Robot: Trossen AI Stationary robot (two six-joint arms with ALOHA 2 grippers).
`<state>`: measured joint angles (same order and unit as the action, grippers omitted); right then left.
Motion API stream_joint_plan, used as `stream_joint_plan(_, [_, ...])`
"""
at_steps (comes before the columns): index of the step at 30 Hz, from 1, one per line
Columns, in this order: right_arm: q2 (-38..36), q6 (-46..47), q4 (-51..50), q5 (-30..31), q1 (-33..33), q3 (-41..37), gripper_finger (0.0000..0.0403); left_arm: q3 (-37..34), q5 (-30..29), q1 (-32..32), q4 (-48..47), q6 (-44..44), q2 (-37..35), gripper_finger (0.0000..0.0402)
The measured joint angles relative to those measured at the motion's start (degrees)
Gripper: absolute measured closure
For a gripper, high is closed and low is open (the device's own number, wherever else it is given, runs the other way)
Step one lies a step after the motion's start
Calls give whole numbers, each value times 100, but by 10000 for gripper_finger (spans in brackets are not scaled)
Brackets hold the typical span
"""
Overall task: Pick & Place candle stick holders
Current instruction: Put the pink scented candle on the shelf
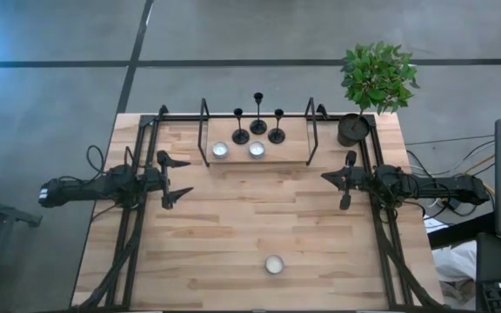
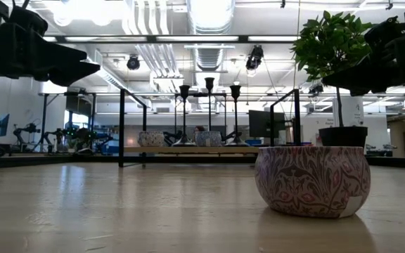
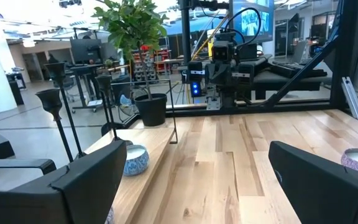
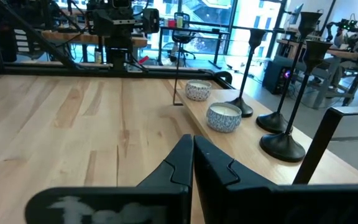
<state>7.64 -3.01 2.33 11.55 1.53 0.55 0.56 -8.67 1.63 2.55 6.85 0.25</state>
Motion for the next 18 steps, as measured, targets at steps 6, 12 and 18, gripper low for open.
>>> stream_joint_plan(6, [0,0,2,0,-1,-1,394,2,-1,0,9,0,0,3])
stream_joint_plan(12, [0,-780,2,70,3,1,394,2,-2,0,24,0,0,3])
stream_joint_plan(18, [2,-514,30,-134,-14,0,394,4,0,0,29,0,0,3])
